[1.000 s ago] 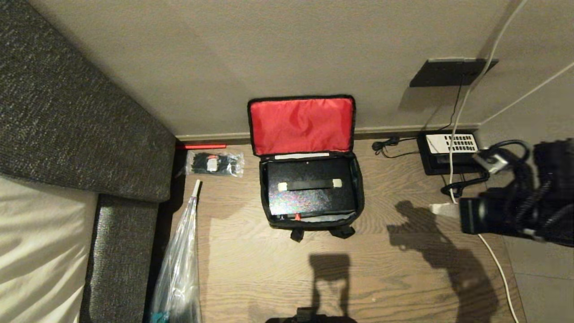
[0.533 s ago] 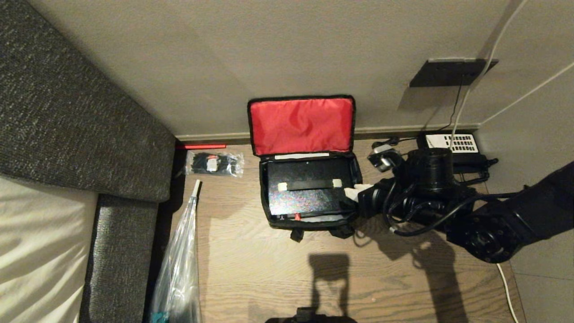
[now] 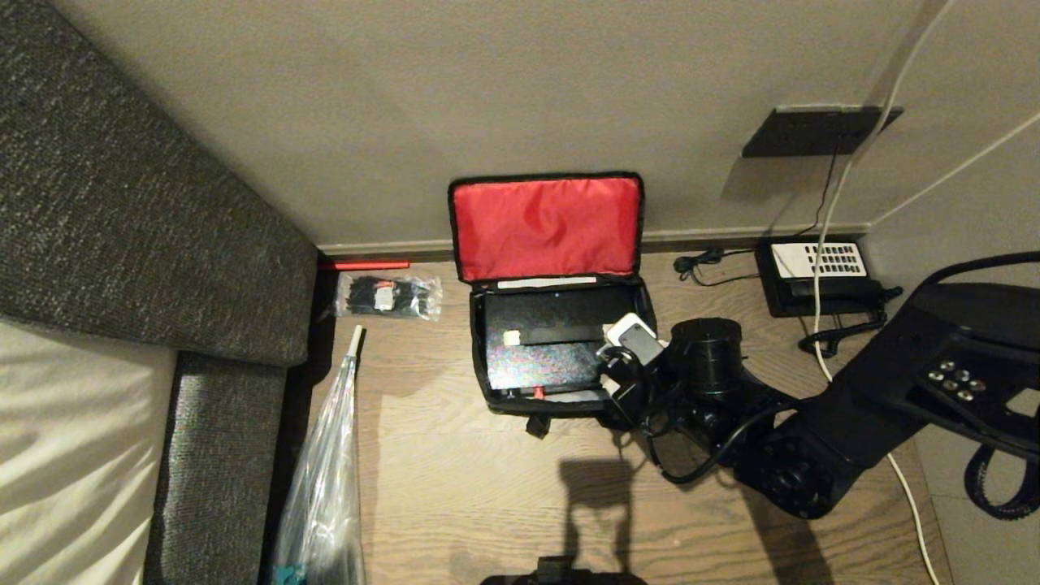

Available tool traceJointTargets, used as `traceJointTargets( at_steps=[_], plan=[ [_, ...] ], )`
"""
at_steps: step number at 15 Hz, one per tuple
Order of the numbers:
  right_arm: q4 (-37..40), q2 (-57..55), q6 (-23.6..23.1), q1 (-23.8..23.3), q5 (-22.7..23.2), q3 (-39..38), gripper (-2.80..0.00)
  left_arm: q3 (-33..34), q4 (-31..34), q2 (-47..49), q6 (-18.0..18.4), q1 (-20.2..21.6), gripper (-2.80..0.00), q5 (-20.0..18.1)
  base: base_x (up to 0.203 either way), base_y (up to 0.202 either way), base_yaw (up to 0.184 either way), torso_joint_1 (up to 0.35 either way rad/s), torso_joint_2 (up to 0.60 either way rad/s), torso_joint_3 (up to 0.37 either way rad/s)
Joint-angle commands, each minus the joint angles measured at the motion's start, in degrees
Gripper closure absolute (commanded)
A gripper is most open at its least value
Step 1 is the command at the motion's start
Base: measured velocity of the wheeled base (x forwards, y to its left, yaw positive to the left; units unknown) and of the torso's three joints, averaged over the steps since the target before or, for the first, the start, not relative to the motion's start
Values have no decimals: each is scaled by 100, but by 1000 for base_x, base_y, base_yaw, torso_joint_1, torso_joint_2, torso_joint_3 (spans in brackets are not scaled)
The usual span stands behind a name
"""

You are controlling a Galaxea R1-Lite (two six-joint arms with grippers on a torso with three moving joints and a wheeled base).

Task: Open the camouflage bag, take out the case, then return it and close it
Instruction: Grip the handle

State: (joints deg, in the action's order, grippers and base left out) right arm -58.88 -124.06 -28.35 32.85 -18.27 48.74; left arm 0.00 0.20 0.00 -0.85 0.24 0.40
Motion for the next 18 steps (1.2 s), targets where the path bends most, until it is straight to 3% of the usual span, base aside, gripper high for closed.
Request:
traceJointTargets(
  at_steps=[1, 5, 7, 8, 13, 18],
  plan=[
    [-786, -417, -912, 102, -447, -4, -280, 18, -3, 0, -3, 2, 0, 4, 0, 0, 0, 0, 0, 0],
    [-1708, -717, -2545, 129, -581, 226, -280, 18, -3, 0, -3, 2, 0, 4, 0, 0, 0, 0, 0, 0],
    [-2048, -911, -3639, 255, -585, 338, -280, 18, -3, -8, -3, 2, 0, 4, 0, 0, 0, 0, 0, 0],
    [-2227, -1080, -3901, 293, -551, 371, -280, 18, -3, 0, -3, 2, 0, 4, 0, 0, 0, 0, 0, 0],
    [-2394, -1769, -4784, 376, -601, 1439, -280, 18, -3, 0, -3, 2, 0, 4, 0, 0, 0, 0, 0, 0],
    [-2280, -2054, -4869, 371, -1327, 1912, -280, 18, -3, -9, -3, 2, 0, 4, 0, 0, 0, 0, 0, 0]
  ],
)
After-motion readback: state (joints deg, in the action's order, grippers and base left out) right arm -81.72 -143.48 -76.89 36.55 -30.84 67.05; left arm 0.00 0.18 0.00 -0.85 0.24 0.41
